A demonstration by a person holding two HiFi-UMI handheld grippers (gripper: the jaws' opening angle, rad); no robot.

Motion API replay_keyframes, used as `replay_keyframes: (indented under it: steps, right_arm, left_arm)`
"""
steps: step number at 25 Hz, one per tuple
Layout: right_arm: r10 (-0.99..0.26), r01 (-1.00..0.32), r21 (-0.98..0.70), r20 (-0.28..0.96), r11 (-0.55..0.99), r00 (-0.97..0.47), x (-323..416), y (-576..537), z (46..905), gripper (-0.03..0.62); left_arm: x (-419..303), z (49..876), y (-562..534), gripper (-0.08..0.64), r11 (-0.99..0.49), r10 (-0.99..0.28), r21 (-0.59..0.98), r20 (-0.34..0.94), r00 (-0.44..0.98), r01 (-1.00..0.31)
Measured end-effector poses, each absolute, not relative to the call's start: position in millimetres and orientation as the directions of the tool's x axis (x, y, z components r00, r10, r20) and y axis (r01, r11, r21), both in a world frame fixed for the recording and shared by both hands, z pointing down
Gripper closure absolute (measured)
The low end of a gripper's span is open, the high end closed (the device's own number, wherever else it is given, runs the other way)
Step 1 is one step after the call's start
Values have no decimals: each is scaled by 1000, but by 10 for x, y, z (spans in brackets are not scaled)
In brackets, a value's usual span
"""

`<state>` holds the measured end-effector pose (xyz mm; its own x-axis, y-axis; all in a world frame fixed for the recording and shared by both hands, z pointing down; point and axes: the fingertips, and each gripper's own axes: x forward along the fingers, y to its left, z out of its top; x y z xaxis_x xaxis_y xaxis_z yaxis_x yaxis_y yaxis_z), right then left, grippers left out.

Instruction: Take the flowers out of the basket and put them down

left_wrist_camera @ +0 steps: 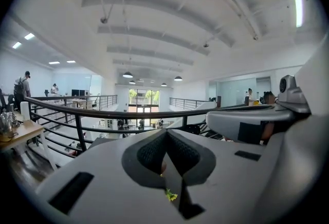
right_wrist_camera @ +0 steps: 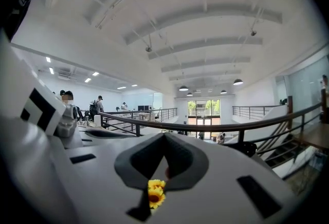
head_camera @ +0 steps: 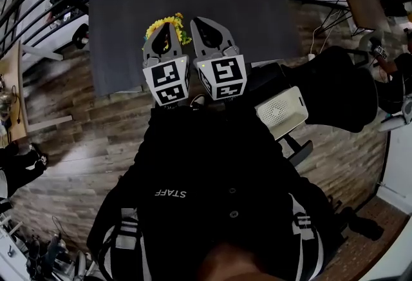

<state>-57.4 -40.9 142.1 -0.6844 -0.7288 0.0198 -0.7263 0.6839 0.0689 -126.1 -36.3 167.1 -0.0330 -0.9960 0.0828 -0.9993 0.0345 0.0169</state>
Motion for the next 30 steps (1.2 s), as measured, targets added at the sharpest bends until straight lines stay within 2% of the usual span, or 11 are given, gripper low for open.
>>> replay_keyframes:
  steps: [30]
  right_arm:
    - [-752, -751, 73, -8, 656, -659, -480, -403, 1359, 580]
  left_arm:
    - [-1299, 1669, -288, 558, 37, -997, 28, 68, -35, -999]
